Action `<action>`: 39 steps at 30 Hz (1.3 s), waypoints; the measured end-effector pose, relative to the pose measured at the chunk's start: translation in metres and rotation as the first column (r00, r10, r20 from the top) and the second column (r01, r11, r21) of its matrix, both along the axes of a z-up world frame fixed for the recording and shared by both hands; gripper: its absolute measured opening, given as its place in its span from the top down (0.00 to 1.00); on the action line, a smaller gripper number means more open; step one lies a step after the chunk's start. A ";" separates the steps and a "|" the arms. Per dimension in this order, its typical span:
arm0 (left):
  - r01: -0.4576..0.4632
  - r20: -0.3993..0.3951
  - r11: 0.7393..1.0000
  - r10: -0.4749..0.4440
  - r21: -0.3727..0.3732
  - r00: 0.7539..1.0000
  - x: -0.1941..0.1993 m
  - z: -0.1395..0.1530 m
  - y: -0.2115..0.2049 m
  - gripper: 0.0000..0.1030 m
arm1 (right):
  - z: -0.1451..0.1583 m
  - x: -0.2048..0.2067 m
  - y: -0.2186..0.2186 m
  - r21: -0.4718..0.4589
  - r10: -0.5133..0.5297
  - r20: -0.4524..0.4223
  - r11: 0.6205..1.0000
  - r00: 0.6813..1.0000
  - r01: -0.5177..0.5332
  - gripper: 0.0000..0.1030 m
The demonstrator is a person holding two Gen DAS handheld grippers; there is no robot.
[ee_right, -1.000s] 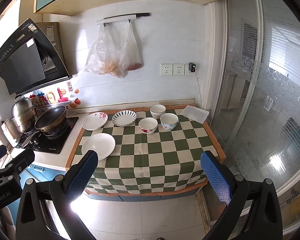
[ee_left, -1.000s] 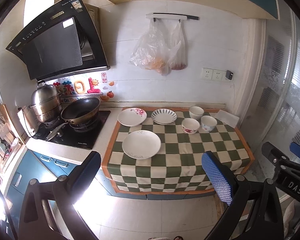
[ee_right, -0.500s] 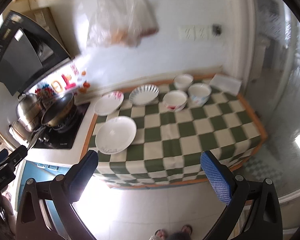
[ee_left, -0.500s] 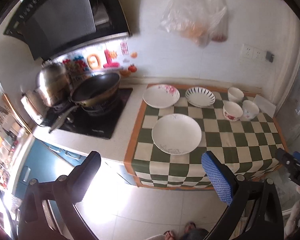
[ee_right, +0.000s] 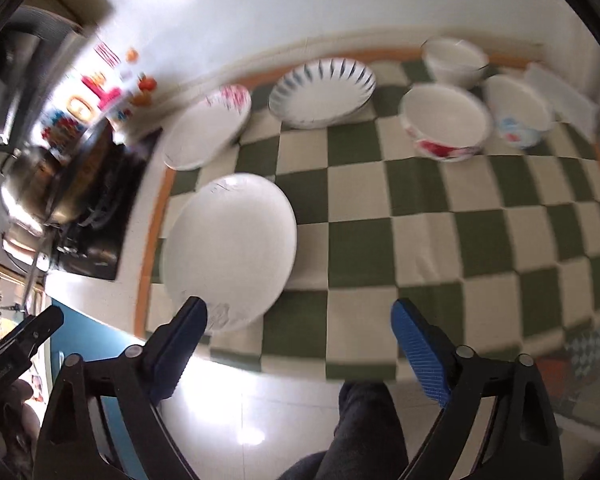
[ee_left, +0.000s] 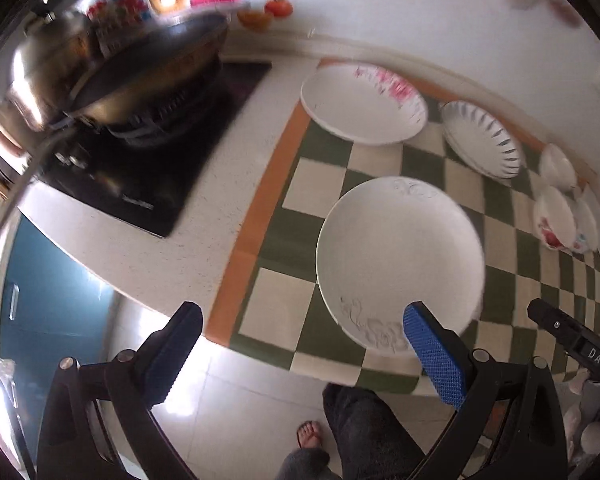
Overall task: Organize plates and bowls
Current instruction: 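Reach both grippers to the grey-swirl white plate and close on its rim, then lift the grey-swirl plate with both grippers and carry it toward the pink-flower plate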
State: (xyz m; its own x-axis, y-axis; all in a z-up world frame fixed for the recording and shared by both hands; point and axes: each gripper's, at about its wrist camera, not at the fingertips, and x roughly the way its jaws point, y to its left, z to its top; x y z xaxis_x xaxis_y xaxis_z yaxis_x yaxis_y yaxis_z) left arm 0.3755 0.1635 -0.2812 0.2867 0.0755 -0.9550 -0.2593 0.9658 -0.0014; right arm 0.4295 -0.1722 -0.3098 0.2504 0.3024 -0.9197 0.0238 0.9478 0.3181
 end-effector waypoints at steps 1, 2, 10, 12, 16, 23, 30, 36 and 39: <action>-0.006 -0.035 1.000 0.005 -0.025 0.999 0.013 -0.015 0.002 0.01 | -0.014 0.014 0.004 0.007 0.015 -0.030 1.000 0.999 -0.015 0.16; -0.014 -0.071 0.999 0.012 -0.040 0.997 0.024 -0.028 0.004 0.02 | -0.032 0.032 0.008 0.012 0.030 -0.064 0.999 0.997 -0.029 0.19; -0.008 -0.229 0.990 -0.024 -0.138 0.973 0.080 -0.099 0.016 0.34 | -0.118 0.112 0.020 0.104 0.062 -0.224 0.994 0.973 -0.039 0.43; -0.006 -0.242 0.989 -0.031 -0.148 0.970 0.085 -0.104 0.016 0.40 | -0.130 0.122 0.022 0.128 0.069 -0.252 0.991 0.965 -0.037 0.50; 0.004 -0.262 0.982 -0.054 -0.190 0.963 0.093 -0.111 0.013 0.52 | -0.139 0.129 0.033 0.163 0.102 -0.285 0.985 0.953 -0.057 0.60; 0.072 -0.257 0.969 -0.134 -0.238 0.957 0.093 -0.112 -0.002 0.69 | -0.146 0.136 0.050 0.176 0.122 -0.299 0.982 0.946 -0.071 0.85; 0.122 -0.233 0.969 -0.173 -0.217 0.957 0.098 -0.097 -0.034 0.70 | -0.137 0.130 0.051 0.144 0.106 -0.267 0.987 0.958 -0.069 0.85; 0.184 -0.205 0.959 -0.229 -0.214 0.952 0.114 -0.076 -0.080 0.70 | -0.128 0.115 0.013 0.141 0.048 -0.244 0.990 0.969 -0.013 0.85; 0.211 -0.199 0.952 -0.256 -0.220 0.946 0.121 -0.074 -0.099 0.70 | -0.122 0.110 -0.006 0.135 0.022 -0.229 0.991 0.973 0.010 0.85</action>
